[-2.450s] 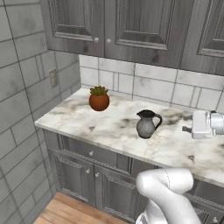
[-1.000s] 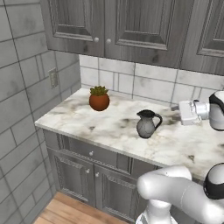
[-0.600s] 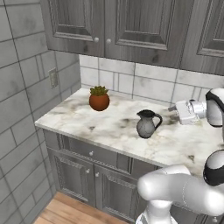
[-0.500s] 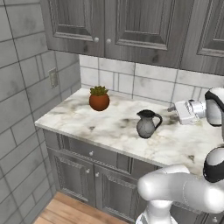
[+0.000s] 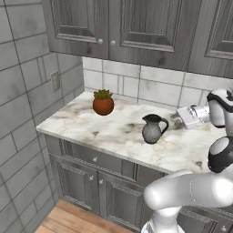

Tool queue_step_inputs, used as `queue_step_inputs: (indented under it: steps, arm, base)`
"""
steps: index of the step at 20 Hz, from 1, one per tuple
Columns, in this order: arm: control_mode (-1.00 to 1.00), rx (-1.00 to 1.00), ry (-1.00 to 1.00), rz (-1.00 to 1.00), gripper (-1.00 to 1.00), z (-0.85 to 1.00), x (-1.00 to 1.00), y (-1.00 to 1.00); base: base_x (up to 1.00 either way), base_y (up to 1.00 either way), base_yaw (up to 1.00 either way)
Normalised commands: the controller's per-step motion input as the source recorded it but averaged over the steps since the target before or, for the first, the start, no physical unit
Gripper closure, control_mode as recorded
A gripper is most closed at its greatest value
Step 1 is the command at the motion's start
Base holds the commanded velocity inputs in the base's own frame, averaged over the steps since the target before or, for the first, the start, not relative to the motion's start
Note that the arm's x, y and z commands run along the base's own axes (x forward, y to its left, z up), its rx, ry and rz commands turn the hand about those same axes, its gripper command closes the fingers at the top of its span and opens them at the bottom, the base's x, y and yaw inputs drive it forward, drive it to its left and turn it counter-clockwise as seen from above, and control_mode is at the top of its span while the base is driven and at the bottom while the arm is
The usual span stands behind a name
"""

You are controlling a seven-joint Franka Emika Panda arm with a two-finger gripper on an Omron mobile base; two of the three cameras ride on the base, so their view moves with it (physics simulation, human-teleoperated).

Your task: Move the pork loin and butter stick from the second highest shelf to the top shelf to make space. Then, place the pitcher from the counter on the cleared second highest shelf.

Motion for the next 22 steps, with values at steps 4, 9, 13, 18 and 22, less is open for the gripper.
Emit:
queue_step_inputs:
  steps: [4,9,13,18,22]
  arm:
    - [-1.00,0.00,0.06,0.08,-1.00,-0.26,0.11,0.00]
    - [-1.00,0.00,0.05,0.08,-1.00,-0.25,0.07,-0.02]
    - [-1.00,0.00,0.02,0.08,-1.00,-0.18,0.04,-0.07]
    - [-1.00,0.00,-0.05,0.05,-1.00,-0.02,0.00,-0.25]
    - [-1.00,0.00,-0.20,0.04,-1.00,0.00,0.00,-0.16]
  base:
    - [0.00,0.00,0.00]
    - [0.00,0.00,0.00]
    - [0.00,0.00,0.00]
    - [0.00,0.00,0.00]
    - [0.00,0.00,0.00]
